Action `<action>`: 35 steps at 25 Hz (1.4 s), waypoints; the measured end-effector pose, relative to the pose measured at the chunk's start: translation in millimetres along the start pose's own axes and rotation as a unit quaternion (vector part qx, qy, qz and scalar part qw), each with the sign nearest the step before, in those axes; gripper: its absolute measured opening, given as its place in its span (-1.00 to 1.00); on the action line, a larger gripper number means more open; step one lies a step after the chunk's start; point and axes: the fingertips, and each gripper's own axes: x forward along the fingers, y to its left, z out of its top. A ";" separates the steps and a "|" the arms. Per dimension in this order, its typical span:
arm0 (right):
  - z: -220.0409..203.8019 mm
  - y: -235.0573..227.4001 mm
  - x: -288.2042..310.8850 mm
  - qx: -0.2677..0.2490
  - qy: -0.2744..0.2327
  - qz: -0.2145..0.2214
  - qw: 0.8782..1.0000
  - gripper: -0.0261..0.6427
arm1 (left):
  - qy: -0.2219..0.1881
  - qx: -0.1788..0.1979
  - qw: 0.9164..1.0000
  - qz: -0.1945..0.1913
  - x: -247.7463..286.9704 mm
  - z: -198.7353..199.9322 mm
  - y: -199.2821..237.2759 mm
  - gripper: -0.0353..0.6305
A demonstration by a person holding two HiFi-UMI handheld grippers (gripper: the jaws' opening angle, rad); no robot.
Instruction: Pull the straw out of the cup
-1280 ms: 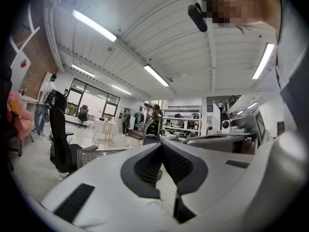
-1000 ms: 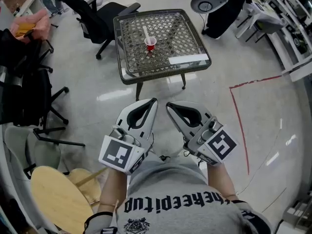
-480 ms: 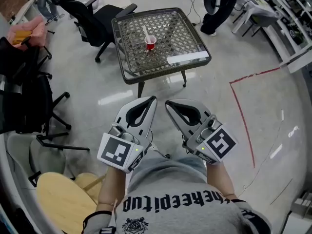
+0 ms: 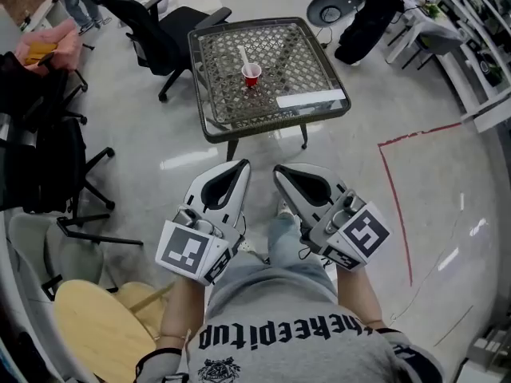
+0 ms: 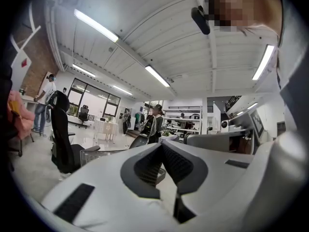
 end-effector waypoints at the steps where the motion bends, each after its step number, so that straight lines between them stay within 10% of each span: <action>1: -1.1 -5.0 1.5 0.004 0.002 0.003 1.000 -0.94 | -0.004 0.000 1.000 0.005 4.2 0.6 2.4 -0.82; 35: 18.1 -207.9 -4.8 0.010 -0.003 0.119 0.993 -0.93 | -0.027 0.027 0.995 0.094 212.6 26.6 3.1 -0.82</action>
